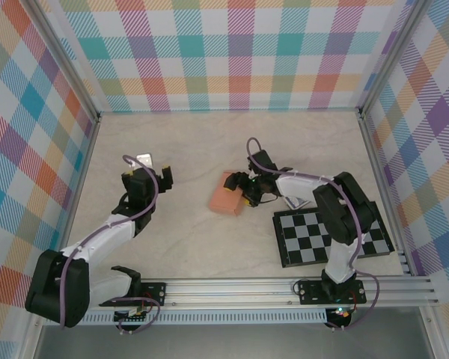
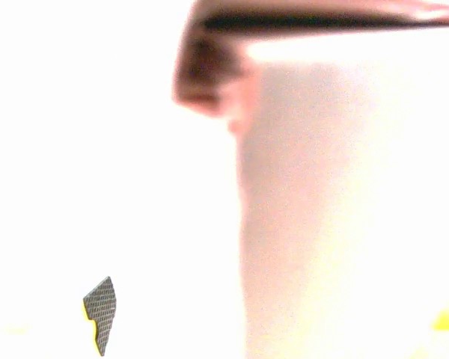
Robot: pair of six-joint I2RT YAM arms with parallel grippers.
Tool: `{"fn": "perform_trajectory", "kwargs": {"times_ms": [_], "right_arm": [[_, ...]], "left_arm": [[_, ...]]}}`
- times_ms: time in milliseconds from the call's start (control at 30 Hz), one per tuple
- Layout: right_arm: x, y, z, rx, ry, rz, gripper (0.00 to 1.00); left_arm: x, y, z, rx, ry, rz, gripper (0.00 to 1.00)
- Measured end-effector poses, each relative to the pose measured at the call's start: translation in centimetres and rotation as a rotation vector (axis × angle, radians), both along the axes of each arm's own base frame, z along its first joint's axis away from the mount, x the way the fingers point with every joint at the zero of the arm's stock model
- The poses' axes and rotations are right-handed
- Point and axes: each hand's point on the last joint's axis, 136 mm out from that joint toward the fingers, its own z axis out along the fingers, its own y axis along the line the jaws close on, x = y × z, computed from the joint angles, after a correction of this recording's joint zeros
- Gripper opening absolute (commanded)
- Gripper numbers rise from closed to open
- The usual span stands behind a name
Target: Fold the paper box
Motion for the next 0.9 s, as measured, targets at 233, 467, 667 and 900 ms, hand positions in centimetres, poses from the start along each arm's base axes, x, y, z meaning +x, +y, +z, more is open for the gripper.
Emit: {"fn": "perform_trajectory", "kwargs": {"times_ms": [233,467,667,900], "right_arm": [[-0.1,-3.8,4.0,-0.114,-0.094,0.025,0.97],[1.3,-9.0,12.7,-0.362,-0.48,0.057,1.0],[0.1,-15.4,18.6,-0.595,-1.036,0.028,1.0],[-1.4,-23.2,10.6,-0.851,-1.088,0.01,1.0]], "left_arm": [[0.3,3.6,-2.9,0.026,0.077,0.109,1.0],[1.7,4.0,-5.2,-0.032,0.104,0.083,1.0],[2.5,2.1,-8.1,-0.062,0.168,-0.032,1.0],[3.5,1.0,-8.9,-0.095,0.095,-0.172,1.0]]}}
